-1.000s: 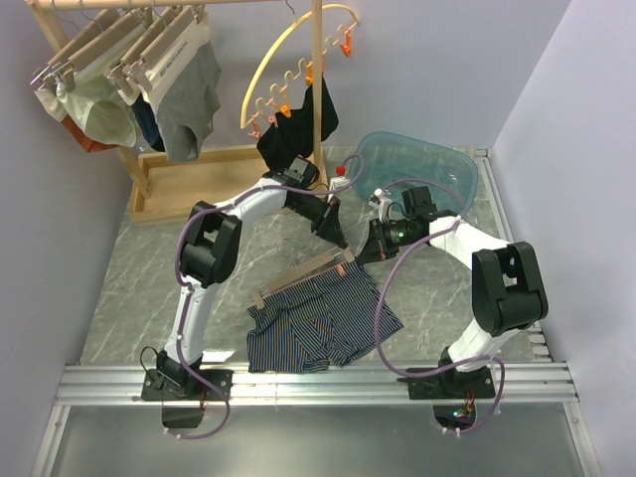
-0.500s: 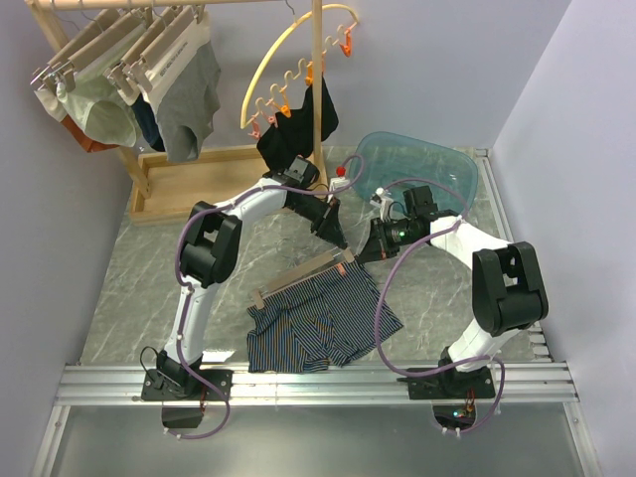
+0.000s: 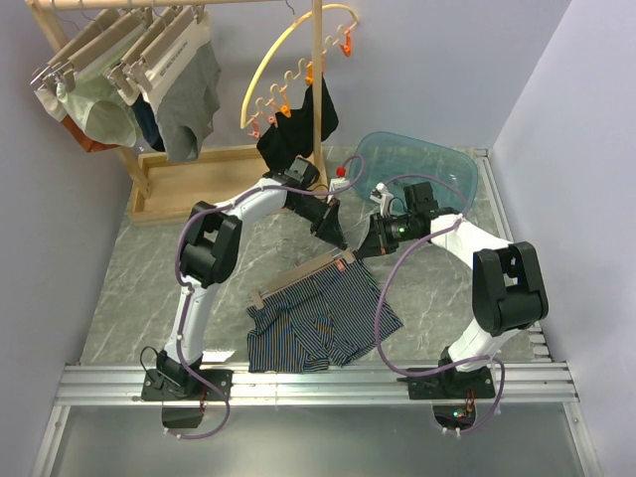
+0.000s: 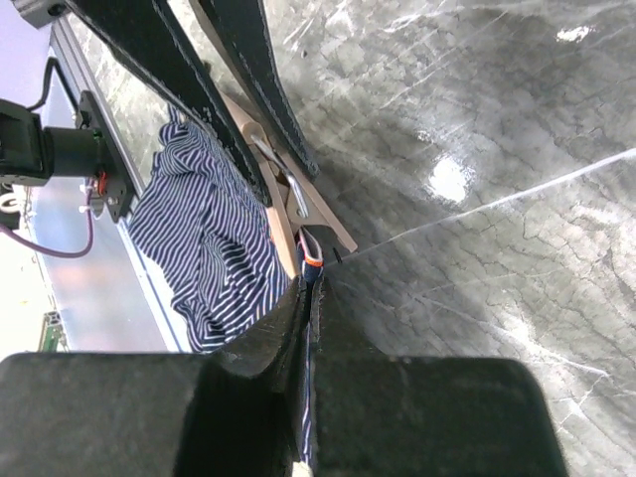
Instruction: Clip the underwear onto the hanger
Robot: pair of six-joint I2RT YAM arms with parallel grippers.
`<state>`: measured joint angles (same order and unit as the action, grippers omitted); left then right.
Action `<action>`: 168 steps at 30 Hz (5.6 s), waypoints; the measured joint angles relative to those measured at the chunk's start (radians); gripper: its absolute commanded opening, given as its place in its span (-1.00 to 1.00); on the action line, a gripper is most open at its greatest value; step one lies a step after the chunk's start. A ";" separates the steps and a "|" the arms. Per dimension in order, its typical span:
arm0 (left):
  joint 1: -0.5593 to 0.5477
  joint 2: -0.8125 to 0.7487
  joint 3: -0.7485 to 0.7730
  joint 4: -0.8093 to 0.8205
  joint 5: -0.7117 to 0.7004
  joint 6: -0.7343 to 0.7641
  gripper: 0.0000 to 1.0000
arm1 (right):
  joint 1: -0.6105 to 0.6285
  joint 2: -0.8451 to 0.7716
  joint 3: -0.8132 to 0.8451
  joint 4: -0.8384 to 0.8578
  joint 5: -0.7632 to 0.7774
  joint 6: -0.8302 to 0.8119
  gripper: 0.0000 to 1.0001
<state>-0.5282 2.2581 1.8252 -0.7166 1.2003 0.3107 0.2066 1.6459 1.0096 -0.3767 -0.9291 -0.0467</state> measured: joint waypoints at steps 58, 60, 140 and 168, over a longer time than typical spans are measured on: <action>0.246 -0.708 -0.671 -0.030 -0.323 0.100 0.53 | -0.001 -0.070 -0.013 -0.039 0.072 -0.129 -1.00; 0.259 -0.706 -0.727 -0.044 -0.330 0.117 0.50 | 0.002 -0.089 -0.013 -0.040 0.077 -0.138 -1.00; 0.079 -0.583 -0.634 -0.111 -0.308 0.272 -0.99 | 0.393 -0.173 0.123 -0.274 0.340 -0.909 0.31; 0.079 -0.654 -0.630 -0.140 -0.297 0.330 -0.31 | 0.346 -0.122 0.177 -0.444 0.186 -0.867 -1.00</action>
<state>-0.4496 1.6039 1.1954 -0.8562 0.9035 0.6407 0.5526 1.5242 1.1862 -0.8204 -0.7429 -0.9142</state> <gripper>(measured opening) 0.342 0.099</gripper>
